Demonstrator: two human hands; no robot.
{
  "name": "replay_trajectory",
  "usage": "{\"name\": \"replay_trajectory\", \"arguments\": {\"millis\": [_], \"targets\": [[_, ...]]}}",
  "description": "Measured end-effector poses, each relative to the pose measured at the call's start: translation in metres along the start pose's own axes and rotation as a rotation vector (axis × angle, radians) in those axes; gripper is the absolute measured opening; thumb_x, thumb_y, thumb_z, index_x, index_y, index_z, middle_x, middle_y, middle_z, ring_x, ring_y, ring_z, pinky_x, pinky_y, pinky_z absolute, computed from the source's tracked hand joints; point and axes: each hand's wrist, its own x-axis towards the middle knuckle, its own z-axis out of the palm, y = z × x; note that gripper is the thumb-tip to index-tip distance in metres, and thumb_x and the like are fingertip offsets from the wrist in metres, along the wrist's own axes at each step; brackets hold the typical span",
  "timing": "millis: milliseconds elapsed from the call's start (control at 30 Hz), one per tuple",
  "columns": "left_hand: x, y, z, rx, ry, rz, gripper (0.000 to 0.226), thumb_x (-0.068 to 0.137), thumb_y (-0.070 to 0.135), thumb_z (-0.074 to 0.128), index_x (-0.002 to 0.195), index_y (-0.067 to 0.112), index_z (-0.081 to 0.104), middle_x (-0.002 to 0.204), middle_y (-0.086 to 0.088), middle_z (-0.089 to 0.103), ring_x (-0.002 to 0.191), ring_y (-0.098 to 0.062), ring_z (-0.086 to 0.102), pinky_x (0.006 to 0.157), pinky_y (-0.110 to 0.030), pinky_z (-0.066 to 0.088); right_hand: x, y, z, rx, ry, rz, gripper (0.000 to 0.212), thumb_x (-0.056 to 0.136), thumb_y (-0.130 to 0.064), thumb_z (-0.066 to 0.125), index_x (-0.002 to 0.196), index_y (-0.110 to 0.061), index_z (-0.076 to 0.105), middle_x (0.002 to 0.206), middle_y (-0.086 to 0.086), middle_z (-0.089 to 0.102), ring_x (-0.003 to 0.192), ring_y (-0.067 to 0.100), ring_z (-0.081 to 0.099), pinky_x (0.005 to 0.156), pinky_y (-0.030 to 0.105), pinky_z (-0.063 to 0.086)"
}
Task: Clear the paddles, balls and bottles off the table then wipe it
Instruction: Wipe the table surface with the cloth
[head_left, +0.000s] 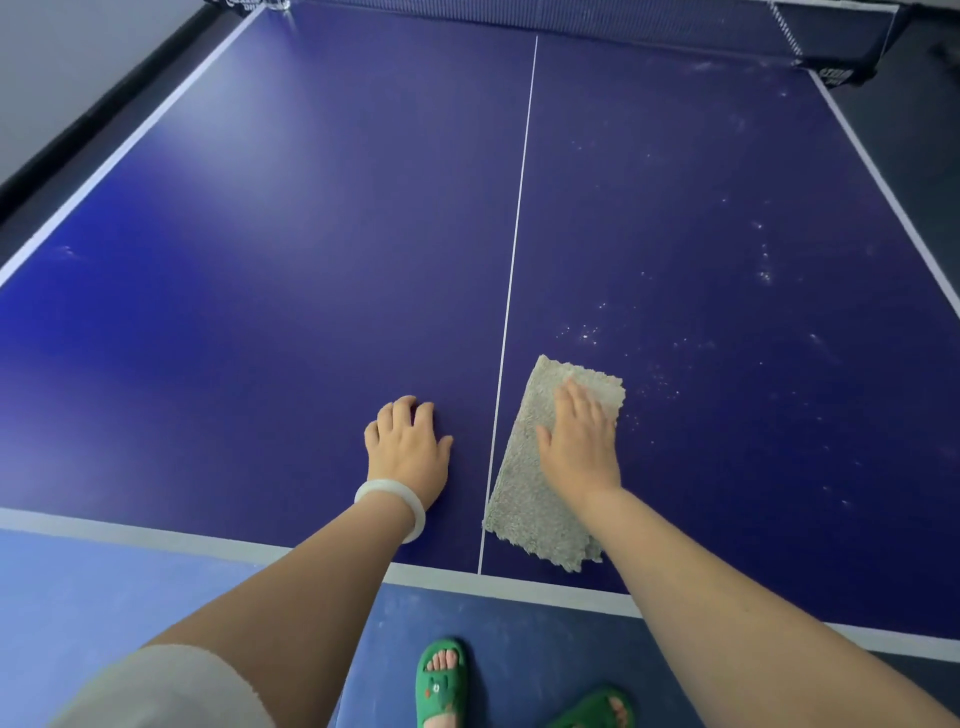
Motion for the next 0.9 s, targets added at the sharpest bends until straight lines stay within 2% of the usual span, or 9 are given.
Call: {"name": "replay_trajectory", "arguments": {"millis": [100, 200, 333, 433, 533, 600, 733, 833, 900], "targets": [[-0.015, -0.015, 0.021, 0.096, -0.059, 0.035, 0.063, 0.103, 0.048, 0.025, 0.158, 0.021, 0.008, 0.165, -0.002, 0.003, 0.152, -0.024, -0.001, 0.122, -0.042, 0.003, -0.007, 0.0, 0.03, -0.092, -0.105, 0.053, 0.067, 0.104, -0.048, 0.022, 0.157, -0.019, -0.009, 0.164, 0.002, -0.017, 0.15, 0.021, -0.019, 0.123, 0.045, -0.009], [-0.019, -0.022, 0.035, 0.128, -0.02, 0.062, 0.068, 0.098, 0.052, 0.002, 0.158, 0.022, 0.0, 0.165, -0.001, -0.005, 0.152, -0.022, -0.009, 0.122, -0.043, -0.004, -0.03, -0.005, 0.054, -0.181, -0.054, 0.04, 0.068, 0.099, -0.053, 0.003, 0.156, -0.019, -0.011, 0.164, 0.005, -0.018, 0.149, 0.025, -0.022, 0.122, 0.05, -0.007], [-0.021, -0.023, 0.041, 0.148, 0.028, 0.071, 0.069, 0.096, 0.05, -0.001, 0.158, 0.02, 0.002, 0.165, -0.001, -0.002, 0.152, -0.022, -0.006, 0.122, -0.044, -0.004, -0.06, -0.004, 0.068, -0.241, 0.013, -0.047, 0.069, 0.1, -0.053, 0.011, 0.158, -0.015, 0.009, 0.165, 0.011, 0.004, 0.153, 0.03, -0.001, 0.122, 0.053, 0.007], [-0.022, -0.022, 0.04, 0.148, 0.045, 0.074, 0.067, 0.097, 0.049, -0.001, 0.158, 0.021, 0.001, 0.165, -0.001, -0.003, 0.152, -0.021, -0.008, 0.123, -0.045, -0.003, -0.03, 0.012, 0.057, -0.282, 0.004, -0.068, 0.07, 0.098, -0.055, 0.001, 0.158, -0.019, -0.001, 0.166, 0.006, -0.007, 0.152, 0.026, -0.012, 0.123, 0.051, -0.001], [-0.022, -0.022, 0.039, 0.149, 0.042, 0.076, 0.067, 0.097, 0.049, -0.001, 0.158, 0.021, -0.001, 0.165, 0.0, -0.005, 0.152, -0.021, -0.01, 0.123, -0.044, -0.006, 0.009, 0.019, 0.046, -0.269, -0.002, 0.082, 0.067, 0.097, -0.052, -0.004, 0.156, -0.021, -0.014, 0.164, 0.006, -0.017, 0.15, 0.025, -0.019, 0.122, 0.051, -0.004], [-0.023, -0.022, 0.039, 0.149, 0.043, 0.076, 0.067, 0.097, 0.048, -0.001, 0.158, 0.021, -0.002, 0.165, -0.001, -0.006, 0.152, -0.021, -0.01, 0.123, -0.044, -0.005, -0.001, 0.008, 0.053, -0.257, 0.034, 0.138, 0.067, 0.099, -0.052, -0.001, 0.156, -0.019, -0.012, 0.165, 0.009, -0.014, 0.151, 0.029, -0.015, 0.122, 0.054, -0.001], [-0.023, -0.022, 0.04, 0.15, 0.044, 0.073, 0.066, 0.098, 0.048, -0.001, 0.158, 0.02, -0.002, 0.165, -0.002, -0.006, 0.152, -0.021, -0.011, 0.123, -0.046, -0.004, -0.049, -0.022, 0.072, -0.264, 0.053, -0.002, 0.07, 0.1, -0.054, 0.013, 0.158, -0.017, 0.002, 0.165, 0.013, -0.002, 0.152, 0.034, -0.005, 0.122, 0.056, 0.003], [-0.023, -0.023, 0.04, 0.149, 0.044, 0.079, 0.065, 0.099, 0.048, 0.0, 0.158, 0.02, -0.002, 0.165, -0.001, -0.006, 0.152, -0.021, -0.01, 0.123, -0.046, -0.003, -0.005, -0.016, 0.062, -0.281, 0.021, -0.147, 0.065, 0.101, -0.052, 0.017, 0.159, -0.026, 0.003, 0.166, 0.005, 0.0, 0.153, 0.029, -0.003, 0.122, 0.053, 0.002], [-0.022, -0.023, 0.041, 0.153, 0.055, 0.072, 0.065, 0.099, 0.048, 0.001, 0.158, 0.02, 0.001, 0.165, -0.001, -0.003, 0.152, -0.021, -0.008, 0.123, -0.046, -0.002, 0.04, 0.001, 0.047, -0.28, -0.008, -0.142, 0.062, 0.102, -0.051, 0.015, 0.157, -0.032, -0.004, 0.166, 0.0, -0.005, 0.153, 0.024, -0.009, 0.123, 0.05, -0.002]]}}
